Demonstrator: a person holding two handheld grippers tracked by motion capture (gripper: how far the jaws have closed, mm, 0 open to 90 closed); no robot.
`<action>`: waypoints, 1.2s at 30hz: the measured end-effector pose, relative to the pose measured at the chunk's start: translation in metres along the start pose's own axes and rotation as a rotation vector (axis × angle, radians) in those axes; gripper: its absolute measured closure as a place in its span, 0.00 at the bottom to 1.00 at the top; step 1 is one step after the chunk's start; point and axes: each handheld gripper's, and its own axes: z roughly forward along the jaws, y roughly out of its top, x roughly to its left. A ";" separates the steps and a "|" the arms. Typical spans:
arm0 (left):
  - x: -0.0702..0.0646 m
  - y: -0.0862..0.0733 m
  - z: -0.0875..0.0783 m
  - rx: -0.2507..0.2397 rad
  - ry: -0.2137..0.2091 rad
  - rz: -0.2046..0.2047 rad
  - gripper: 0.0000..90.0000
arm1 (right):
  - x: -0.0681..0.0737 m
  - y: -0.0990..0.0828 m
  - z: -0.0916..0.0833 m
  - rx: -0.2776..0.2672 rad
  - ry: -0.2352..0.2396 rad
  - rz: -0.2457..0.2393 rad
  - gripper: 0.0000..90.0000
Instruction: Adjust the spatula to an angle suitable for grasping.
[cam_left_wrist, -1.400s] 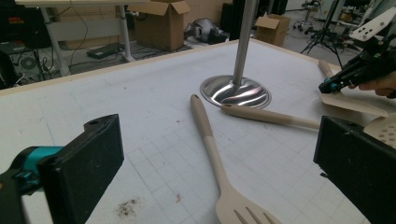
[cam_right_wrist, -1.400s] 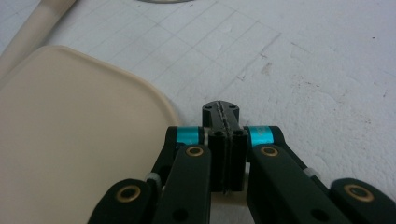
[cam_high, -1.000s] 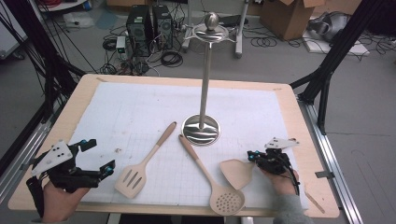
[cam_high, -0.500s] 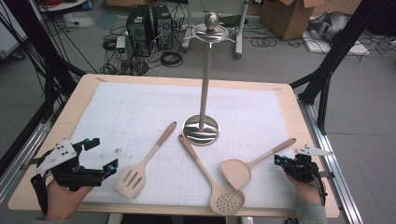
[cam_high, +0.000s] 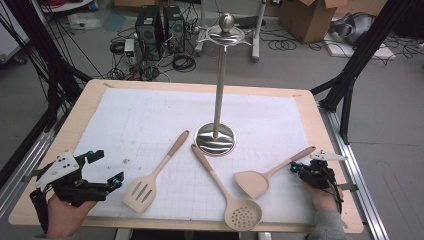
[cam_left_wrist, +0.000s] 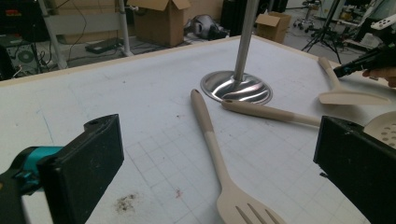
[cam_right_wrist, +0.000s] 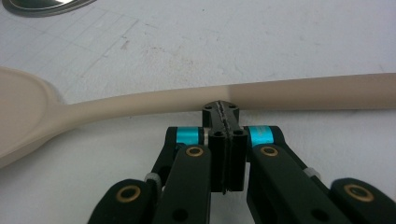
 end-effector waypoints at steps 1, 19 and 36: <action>0.000 0.000 -0.001 0.000 0.001 0.000 0.02 | 0.000 0.001 0.001 -0.002 -0.004 -0.003 1.00; 0.002 -0.007 -0.014 0.011 0.040 -0.012 0.02 | -0.004 0.013 0.018 -0.009 -0.019 -0.020 1.00; 0.003 -0.010 -0.009 0.020 0.020 -0.003 0.02 | -0.004 0.034 0.043 -0.011 -0.018 -0.041 1.00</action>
